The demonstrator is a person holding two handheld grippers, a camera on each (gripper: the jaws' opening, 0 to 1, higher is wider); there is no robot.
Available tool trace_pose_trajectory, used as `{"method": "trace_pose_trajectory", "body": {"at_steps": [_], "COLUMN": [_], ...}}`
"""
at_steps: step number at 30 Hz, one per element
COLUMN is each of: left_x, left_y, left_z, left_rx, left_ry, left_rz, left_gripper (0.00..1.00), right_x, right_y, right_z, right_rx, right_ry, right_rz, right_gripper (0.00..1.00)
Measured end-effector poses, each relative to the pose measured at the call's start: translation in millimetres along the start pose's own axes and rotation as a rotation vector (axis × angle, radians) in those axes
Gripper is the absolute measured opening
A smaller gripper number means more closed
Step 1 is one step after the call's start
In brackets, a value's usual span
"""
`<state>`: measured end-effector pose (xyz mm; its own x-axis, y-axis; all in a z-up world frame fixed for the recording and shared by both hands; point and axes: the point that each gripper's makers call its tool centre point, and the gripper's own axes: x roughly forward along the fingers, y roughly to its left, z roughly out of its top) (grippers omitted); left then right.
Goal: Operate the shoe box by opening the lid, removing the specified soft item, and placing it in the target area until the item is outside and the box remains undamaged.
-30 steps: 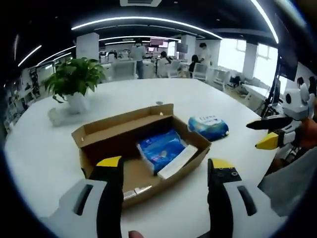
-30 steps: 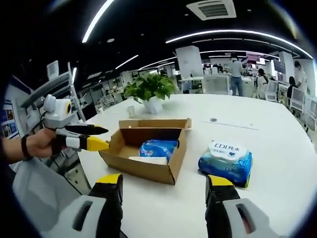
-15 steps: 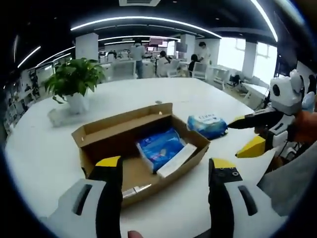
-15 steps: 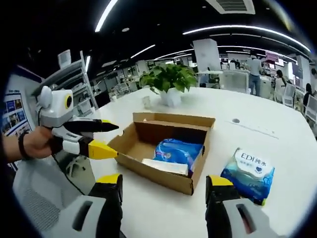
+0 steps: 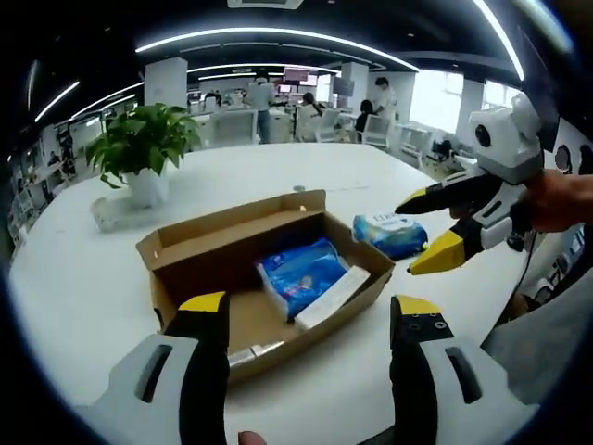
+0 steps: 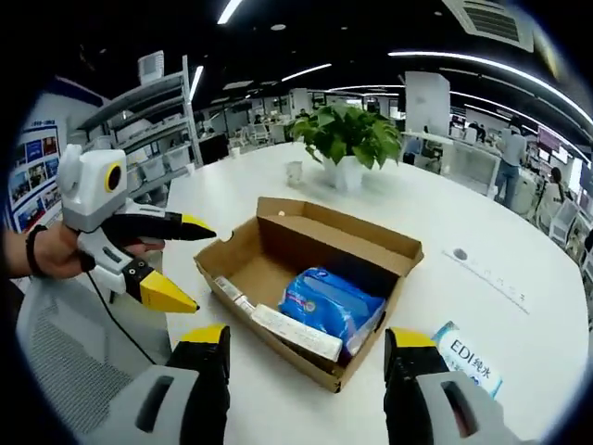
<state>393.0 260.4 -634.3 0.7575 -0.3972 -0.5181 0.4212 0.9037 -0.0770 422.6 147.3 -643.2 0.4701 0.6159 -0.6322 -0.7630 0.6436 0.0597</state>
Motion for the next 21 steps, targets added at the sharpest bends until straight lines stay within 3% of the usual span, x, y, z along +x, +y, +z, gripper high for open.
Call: {"method": "trace_pose_trajectory", "body": {"at_steps": [6,21], "left_x": [1,0], "left_y": [-1.5,5.9], "left_z": [-0.5,2.0], "left_rx": [0.009,-0.012], "left_ry": [0.003,-0.006], "left_rz": [-0.005,0.016], "left_gripper": [0.7,0.7], "right_x": [13,51], "right_y": [-2,-12], "right_z": [9.5,18.9], "right_rx": [-0.047,-0.26], "right_ry": [0.033,0.161], "right_rz": [0.023,0.04], "right_gripper": [0.65,0.6]}}
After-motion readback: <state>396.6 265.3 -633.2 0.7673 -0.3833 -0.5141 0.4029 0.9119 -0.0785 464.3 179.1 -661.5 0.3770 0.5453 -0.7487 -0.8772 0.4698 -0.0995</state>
